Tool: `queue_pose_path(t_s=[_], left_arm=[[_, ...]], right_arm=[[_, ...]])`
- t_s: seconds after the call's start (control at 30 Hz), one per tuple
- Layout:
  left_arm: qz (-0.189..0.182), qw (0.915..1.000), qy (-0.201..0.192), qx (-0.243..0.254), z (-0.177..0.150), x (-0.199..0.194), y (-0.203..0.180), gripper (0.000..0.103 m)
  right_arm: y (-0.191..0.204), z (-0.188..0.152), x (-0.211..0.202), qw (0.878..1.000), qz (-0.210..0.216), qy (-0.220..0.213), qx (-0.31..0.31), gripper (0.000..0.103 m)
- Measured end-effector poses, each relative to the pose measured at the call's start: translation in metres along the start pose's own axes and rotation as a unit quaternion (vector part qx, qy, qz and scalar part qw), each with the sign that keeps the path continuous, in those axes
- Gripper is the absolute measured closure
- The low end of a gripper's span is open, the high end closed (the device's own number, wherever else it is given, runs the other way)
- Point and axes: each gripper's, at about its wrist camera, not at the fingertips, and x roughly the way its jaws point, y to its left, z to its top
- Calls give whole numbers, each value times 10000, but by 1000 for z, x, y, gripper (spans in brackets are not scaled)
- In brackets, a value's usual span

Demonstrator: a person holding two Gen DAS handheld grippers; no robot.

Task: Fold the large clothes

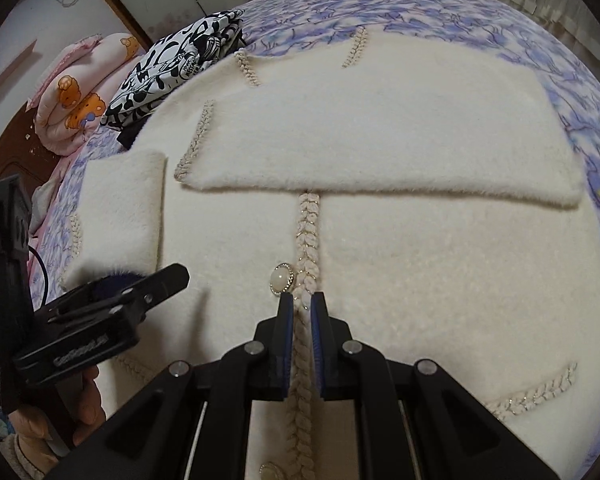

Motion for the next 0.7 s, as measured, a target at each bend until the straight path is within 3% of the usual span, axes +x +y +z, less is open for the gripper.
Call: queue_pose_path(t_s=[0.17, 0.27, 0.3, 0.43, 0.57, 0.7], left_arm=[[-412, 9991, 18, -110, -20, -31, 9, 27], [-466, 9987, -100, -201, -31, -56, 27, 27], [-424, 9987, -167, -243, -37, -64, 34, 27], [-64, 9977, -374, -558, -56, -92, 67, 27], [311, 9935, -461, -997, -72, -109, 104, 27], [444, 9869, -481, -1474, -91, -118, 139, 27]], right_arm=[[24, 1, -3, 9990, 214, -70, -396, 94], [51, 0, -2, 9952, 318, -121, -916, 94], [62, -1, -1, 9932, 351, -140, -1106, 93], [101, -9, 1, 9822, 508, -290, -1787, 59], [142, -19, 8, 9673, 663, -372, -2420, 57], [176, -28, 20, 9510, 522, -475, -3010, 57]])
